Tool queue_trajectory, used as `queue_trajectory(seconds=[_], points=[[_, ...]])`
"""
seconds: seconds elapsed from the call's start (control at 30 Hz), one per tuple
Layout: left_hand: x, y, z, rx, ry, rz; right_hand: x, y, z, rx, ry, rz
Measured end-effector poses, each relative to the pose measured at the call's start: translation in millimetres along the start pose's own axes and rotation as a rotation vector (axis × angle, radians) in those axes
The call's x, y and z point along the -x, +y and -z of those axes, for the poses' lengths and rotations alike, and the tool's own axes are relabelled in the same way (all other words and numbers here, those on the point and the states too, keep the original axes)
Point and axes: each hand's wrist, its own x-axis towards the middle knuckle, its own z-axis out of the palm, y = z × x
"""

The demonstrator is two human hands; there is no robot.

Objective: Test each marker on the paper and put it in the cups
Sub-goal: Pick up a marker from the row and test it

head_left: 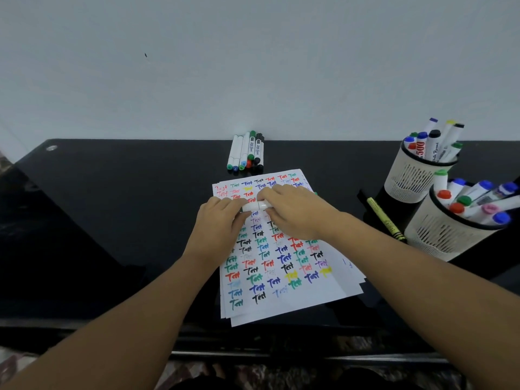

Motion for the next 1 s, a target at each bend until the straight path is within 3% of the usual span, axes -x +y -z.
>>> queue_trajectory(seconds=[0.13,0.4,0.53,0.77,0.9,1.0], points=[[1,0,-1,-0.02,0.017,-0.047,2,-1,1,-0.024,-0.027,0.016],[2,-1,-1,-0.013,-0.001,-0.077,3,5,-1,0.197,0.086,0.011],[0,-1,0,-0.005,-0.053,0.005,6,7,-1,0.135,0.071,-0.053],[-3,-1,-1,-0.015,-0.118,0.152,23,19,4,-0.329,0.165,-0.245],[-3,2,0,0.015,-0.156,0.154,32,19,3,-0.87,0.322,-0.416],[-3,2,0,0.034,-0.176,0.117,41,22,-6,-0.974,0.334,-0.419]])
